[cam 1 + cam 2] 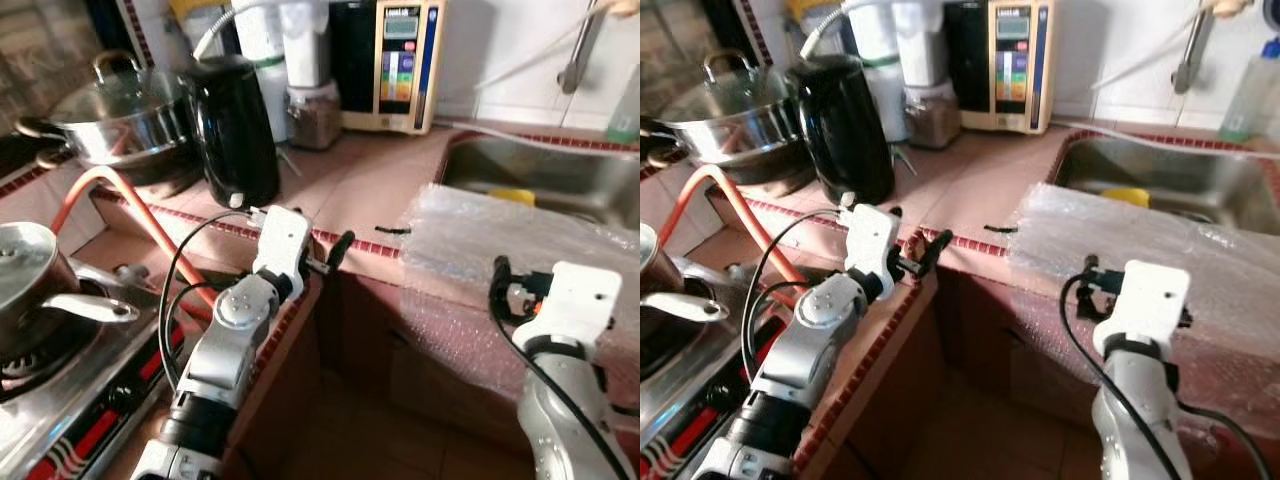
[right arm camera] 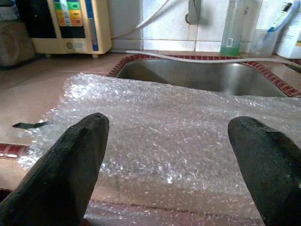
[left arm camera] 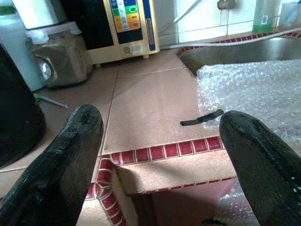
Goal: Kitchen organization
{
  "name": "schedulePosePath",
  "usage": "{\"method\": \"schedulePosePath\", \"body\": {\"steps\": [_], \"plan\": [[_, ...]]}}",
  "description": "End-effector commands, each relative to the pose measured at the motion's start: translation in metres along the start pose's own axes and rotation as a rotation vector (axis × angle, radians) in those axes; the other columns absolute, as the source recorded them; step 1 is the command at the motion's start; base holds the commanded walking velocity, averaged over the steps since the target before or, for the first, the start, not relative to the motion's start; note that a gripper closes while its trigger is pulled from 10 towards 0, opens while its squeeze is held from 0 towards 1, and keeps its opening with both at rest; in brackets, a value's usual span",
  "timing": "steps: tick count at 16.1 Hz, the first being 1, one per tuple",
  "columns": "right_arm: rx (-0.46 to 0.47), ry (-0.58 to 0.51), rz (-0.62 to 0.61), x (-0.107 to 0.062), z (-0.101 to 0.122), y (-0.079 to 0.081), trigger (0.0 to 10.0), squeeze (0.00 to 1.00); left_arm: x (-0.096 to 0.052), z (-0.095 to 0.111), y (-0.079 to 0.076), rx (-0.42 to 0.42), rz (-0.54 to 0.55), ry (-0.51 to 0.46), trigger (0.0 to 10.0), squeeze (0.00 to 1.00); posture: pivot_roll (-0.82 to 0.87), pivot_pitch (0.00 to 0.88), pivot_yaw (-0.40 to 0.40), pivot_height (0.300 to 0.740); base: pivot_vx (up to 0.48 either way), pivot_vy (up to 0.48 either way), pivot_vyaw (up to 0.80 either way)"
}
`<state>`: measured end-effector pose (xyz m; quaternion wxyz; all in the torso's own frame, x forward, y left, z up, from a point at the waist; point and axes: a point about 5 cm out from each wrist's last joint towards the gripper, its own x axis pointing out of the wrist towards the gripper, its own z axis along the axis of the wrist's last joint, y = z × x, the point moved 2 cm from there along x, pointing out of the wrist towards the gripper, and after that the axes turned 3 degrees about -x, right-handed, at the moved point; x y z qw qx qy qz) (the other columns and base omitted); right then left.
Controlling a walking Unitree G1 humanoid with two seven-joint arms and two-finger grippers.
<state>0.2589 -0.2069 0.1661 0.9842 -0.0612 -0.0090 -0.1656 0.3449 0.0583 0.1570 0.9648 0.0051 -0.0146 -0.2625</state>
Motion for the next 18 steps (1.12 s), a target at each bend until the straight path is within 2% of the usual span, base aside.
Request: {"method": "schedulePosePath", "body": {"steps": [1, 4, 9, 12, 15, 18], "plan": [[-0.001, -0.014, 0.003, 0.001, 0.003, 0.001, 10.0, 0.00, 0.001, 0.003, 0.001, -0.004, -0.006, -0.011, 10.0, 0.00, -0.06, 0.000, 0.092, 0.740, 0.000, 0.000, 0.00], [-0.011, -0.016, 0.011, 0.002, 0.003, 0.003, 10.0, 0.00, 0.001, 0.003, -0.001, -0.012, -0.015, -0.020, 10.0, 0.00, -0.06, 0.000, 0.091, 0.740, 0.000, 0.000, 0.00], [-0.024, -0.014, 0.017, 0.002, 0.002, 0.004, 10.0, 0.00, 0.001, 0.004, -0.004, -0.013, -0.026, -0.032, 10.0, 0.00, -0.06, 0.000, 0.090, 0.740, 0.000, 0.000, 0.80], [-0.024, -0.014, 0.016, 0.001, 0.001, 0.004, 10.0, 0.00, -0.001, 0.011, -0.003, 0.071, -0.004, -0.091, 10.0, 0.00, -0.06, 0.000, 0.091, 0.740, 0.000, 0.000, 0.80], [-0.063, -0.030, 0.027, 0.000, 0.002, 0.004, 10.0, 0.00, -0.005, 0.033, 0.005, 0.152, 0.095, -0.211, 10.0, 0.00, -0.06, 0.000, 0.091, 0.740, 0.000, 0.000, 0.00], [-0.064, -0.034, 0.035, -0.001, 0.003, 0.006, 10.0, 0.00, -0.008, 0.042, 0.018, 0.202, 0.201, -0.256, 10.0, 0.00, -0.06, 0.000, 0.091, 0.740, 0.000, 0.000, 0.80]]}}
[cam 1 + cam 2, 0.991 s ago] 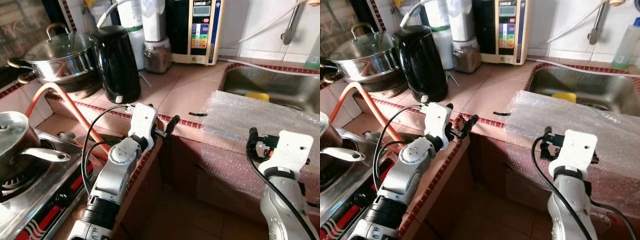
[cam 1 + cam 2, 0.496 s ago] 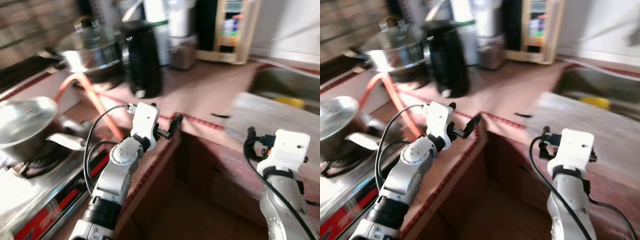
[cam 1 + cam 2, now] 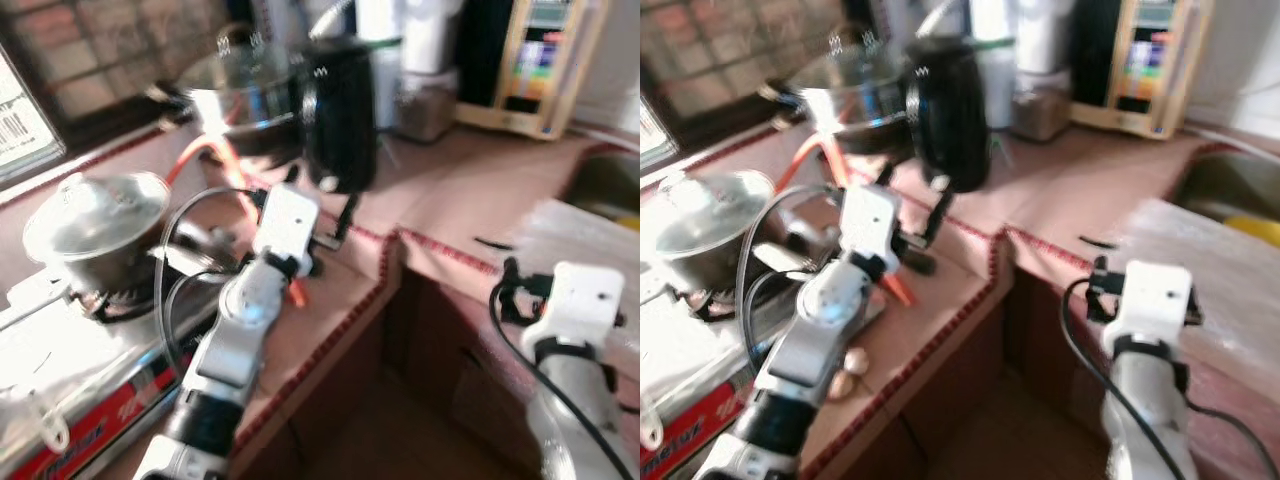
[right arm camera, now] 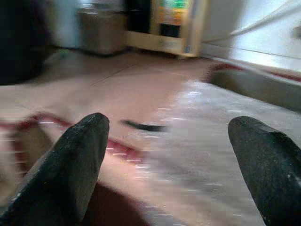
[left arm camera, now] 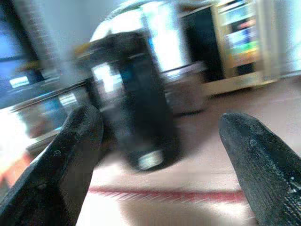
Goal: Kitchen organization
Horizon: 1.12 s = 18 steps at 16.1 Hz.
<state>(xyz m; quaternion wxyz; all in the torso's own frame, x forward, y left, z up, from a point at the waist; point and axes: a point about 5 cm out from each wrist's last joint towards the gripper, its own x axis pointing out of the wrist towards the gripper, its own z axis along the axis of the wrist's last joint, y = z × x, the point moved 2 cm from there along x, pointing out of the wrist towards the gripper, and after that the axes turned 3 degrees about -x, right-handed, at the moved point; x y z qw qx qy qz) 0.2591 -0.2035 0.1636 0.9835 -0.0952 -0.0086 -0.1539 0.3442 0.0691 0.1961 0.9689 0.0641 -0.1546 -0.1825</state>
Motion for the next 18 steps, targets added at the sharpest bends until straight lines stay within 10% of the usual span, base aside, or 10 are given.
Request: {"method": "schedulePosePath", "body": {"steps": [1, 7, 18], "plan": [[0.001, -0.024, 0.012, 0.000, 0.005, 0.002, 10.0, 0.00, -0.003, 0.003, 0.016, 0.037, 0.085, -0.022, 10.0, 0.00, -0.06, 0.000, 0.091, 0.740, 0.000, 0.000, 0.80], [-0.007, -0.040, 0.057, -0.002, 0.005, 0.008, 10.0, 0.00, -0.016, -0.005, 0.025, 0.084, 0.131, 0.006, 10.0, 0.00, -0.05, 0.000, 0.083, 0.740, 0.000, 0.000, 0.75], [-0.042, -0.146, 0.281, -0.015, 0.016, 0.031, 10.0, 0.00, -0.026, -0.008, 0.037, 0.125, 0.193, 0.025, 10.0, 0.00, -0.04, 0.000, 0.072, 0.740, 0.000, 0.000, 0.00]]}}
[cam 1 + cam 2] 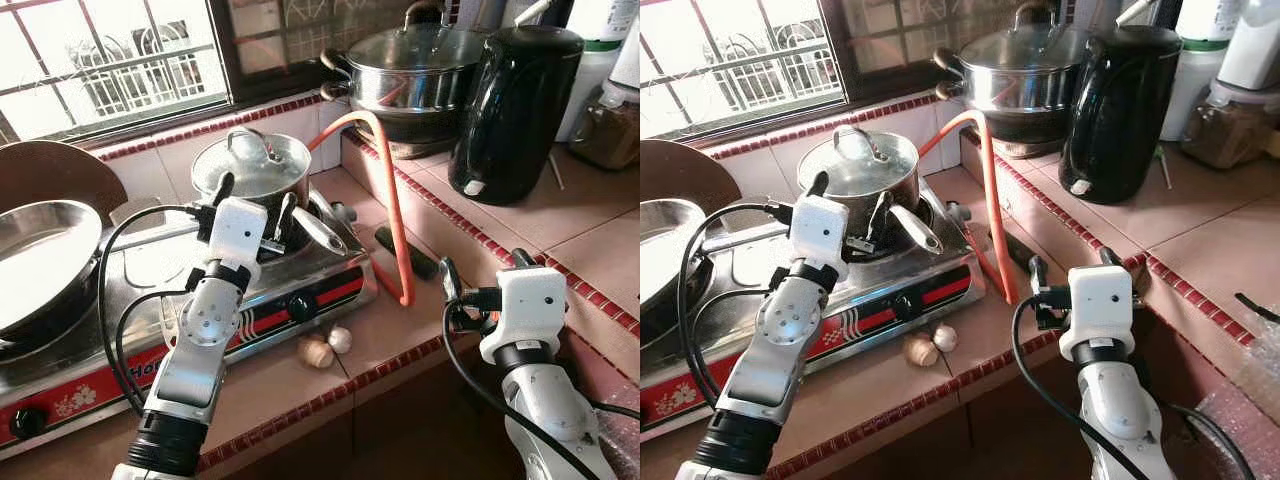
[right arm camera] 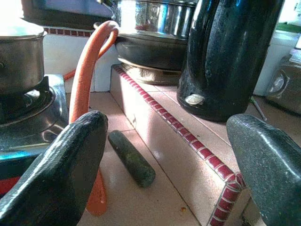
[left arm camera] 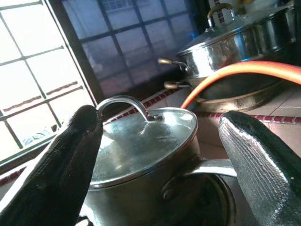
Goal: Kitchen organization
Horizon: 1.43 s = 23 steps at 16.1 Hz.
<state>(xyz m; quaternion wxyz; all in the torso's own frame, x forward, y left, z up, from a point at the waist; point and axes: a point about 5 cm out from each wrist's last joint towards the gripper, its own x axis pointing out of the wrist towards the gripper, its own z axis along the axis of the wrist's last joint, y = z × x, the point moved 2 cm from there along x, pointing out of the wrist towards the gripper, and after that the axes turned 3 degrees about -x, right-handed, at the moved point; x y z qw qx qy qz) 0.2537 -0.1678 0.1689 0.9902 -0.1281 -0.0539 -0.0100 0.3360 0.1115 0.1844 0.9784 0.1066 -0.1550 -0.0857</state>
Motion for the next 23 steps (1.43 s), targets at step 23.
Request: {"method": "schedulePosePath", "body": {"steps": [23], "plan": [[0.018, -0.020, -0.018, 0.0056, 0.0043, -0.0004, 10.0, 0.00, 0.0057, -0.0018, -0.0047, 0.005, -0.006, 0.038, 10.0, 0.00, -0.04, 0.000, 0.090, 0.740, -0.214, 0.000, 0.00]]}}
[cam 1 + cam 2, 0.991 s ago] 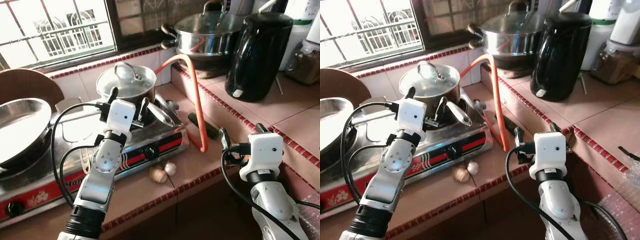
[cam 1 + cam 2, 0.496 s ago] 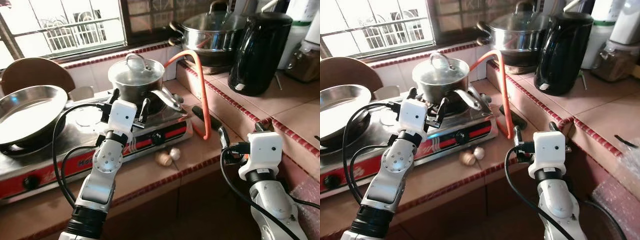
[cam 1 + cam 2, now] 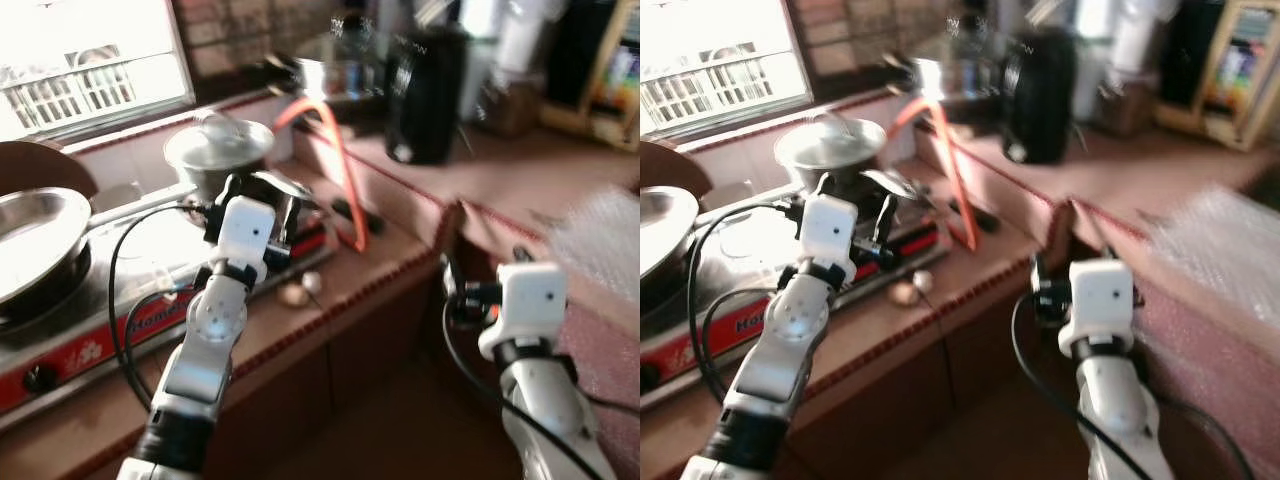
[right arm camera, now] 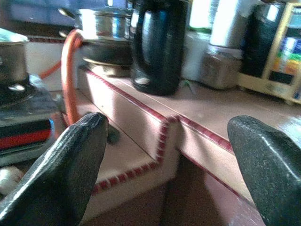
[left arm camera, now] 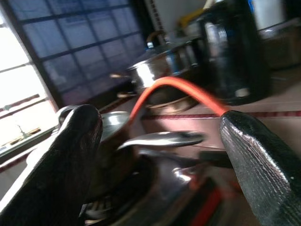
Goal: Kitchen organization
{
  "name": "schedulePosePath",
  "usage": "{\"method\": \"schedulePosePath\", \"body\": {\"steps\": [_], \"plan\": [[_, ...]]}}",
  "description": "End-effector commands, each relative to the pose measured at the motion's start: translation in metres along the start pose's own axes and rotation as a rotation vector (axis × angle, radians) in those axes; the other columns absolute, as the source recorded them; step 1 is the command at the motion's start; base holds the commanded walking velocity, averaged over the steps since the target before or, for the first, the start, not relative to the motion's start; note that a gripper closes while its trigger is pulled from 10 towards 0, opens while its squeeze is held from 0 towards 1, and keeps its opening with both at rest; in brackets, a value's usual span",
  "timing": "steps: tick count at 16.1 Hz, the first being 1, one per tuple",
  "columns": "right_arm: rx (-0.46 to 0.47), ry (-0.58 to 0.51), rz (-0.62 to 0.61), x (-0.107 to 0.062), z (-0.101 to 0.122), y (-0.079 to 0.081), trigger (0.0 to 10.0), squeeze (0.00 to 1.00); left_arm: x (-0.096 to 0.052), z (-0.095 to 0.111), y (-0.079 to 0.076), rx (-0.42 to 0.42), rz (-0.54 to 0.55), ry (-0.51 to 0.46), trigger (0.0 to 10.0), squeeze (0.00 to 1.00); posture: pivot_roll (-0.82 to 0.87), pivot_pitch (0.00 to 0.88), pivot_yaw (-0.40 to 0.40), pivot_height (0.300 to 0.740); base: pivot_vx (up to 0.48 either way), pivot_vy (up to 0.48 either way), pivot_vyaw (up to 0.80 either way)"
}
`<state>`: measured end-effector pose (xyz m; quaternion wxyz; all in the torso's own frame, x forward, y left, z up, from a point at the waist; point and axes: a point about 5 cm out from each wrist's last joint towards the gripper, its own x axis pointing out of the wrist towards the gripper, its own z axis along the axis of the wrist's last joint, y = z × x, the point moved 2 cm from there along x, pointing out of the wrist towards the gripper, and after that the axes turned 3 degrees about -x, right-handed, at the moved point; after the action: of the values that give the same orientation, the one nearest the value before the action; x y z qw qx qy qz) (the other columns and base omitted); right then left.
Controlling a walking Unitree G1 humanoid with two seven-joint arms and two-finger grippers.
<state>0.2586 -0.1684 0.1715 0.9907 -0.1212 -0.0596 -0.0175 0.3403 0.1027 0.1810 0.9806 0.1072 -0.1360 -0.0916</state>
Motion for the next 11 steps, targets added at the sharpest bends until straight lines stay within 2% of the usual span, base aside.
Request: {"method": "schedulePosePath", "body": {"steps": [1, 11], "plan": [[0.004, -0.010, 0.000, 0.0005, 0.0024, 0.0008, 10.0, 0.00, -0.0003, 0.0005, 0.0034, 0.010, 0.008, 0.002, 10.0, 0.00, -0.04, 0.000, 0.091, 0.740, -0.259, 0.000, 0.00], [0.008, -0.007, 0.010, 0.0018, 0.0009, 0.0032, 10.0, 0.00, 0.0015, -0.0021, 0.0014, 0.016, 0.001, 0.013, 10.0, 0.00, -0.04, 0.000, 0.089, 0.740, -0.278, 0.000, 0.00]]}}
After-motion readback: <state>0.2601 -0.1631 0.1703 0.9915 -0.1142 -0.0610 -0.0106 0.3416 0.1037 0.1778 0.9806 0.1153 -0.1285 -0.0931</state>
